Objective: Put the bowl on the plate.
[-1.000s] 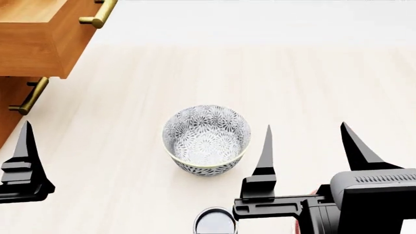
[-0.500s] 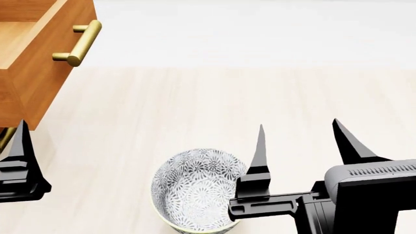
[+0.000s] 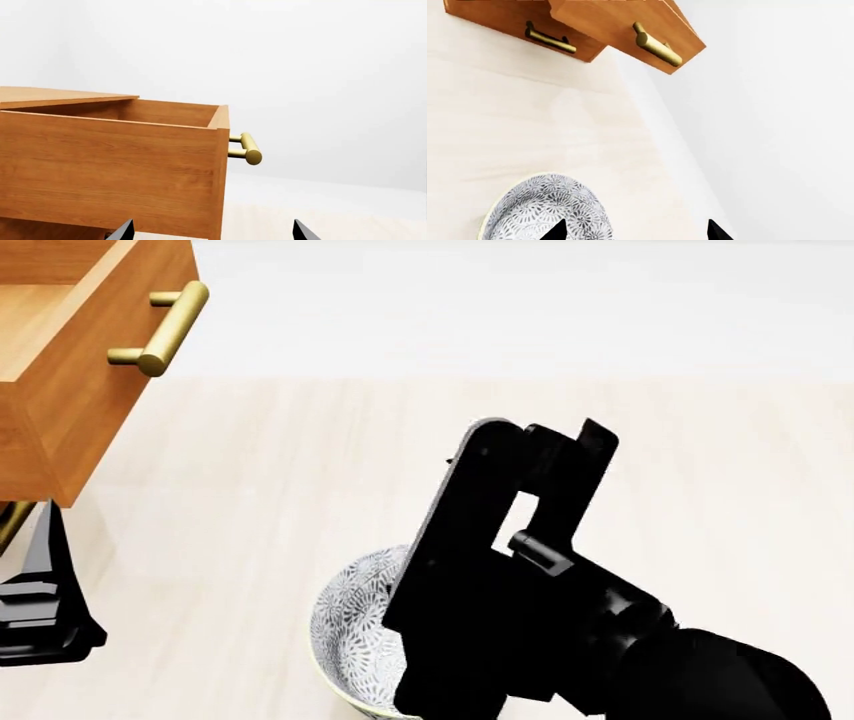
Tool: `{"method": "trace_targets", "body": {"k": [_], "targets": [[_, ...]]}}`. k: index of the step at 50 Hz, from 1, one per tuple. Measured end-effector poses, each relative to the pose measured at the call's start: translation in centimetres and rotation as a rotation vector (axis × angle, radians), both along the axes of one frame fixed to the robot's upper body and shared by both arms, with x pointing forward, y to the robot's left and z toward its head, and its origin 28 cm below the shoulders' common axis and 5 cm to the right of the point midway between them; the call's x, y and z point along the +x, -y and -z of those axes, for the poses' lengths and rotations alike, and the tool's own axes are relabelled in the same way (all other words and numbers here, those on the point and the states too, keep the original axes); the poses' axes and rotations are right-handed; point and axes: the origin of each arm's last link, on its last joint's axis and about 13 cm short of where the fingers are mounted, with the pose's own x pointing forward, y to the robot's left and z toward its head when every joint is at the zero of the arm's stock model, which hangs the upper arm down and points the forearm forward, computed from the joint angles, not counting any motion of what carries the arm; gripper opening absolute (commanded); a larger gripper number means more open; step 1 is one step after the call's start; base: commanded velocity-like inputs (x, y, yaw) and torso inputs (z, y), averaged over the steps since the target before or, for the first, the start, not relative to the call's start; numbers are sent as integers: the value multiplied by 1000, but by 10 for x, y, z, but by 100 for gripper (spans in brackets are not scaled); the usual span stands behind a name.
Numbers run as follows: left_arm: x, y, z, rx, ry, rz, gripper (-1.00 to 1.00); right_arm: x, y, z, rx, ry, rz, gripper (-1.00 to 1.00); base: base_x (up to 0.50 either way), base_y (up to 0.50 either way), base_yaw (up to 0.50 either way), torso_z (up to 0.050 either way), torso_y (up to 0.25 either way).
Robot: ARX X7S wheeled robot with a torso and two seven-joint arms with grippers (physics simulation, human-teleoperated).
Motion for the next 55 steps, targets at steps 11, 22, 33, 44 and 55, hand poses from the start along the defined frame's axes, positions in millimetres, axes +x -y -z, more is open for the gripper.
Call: {"method": "trace_targets", "body": {"k": [11,22,33,44,55], "targets": [[0,-2,3,-1,-8,1,100,17,3,0,-302,-145,-79,100,0,0,0,0,0],[-1,-1,5,3,-12,5,100,27,3,18,-422,-257,-126,100,0,0,0,0,0],[-2,0,7,12,-7,5,100,40,0,40,-436,-285,-152,100,0,0,0,0,0],[-2,0,9,17,-8,5,100,57,-4,59,-406,-291,-144,100,0,0,0,0,0],[-3,-1,10,17,-6,1,100,69,-9,85,-400,-335,-138,100,0,0,0,0,0]]}}
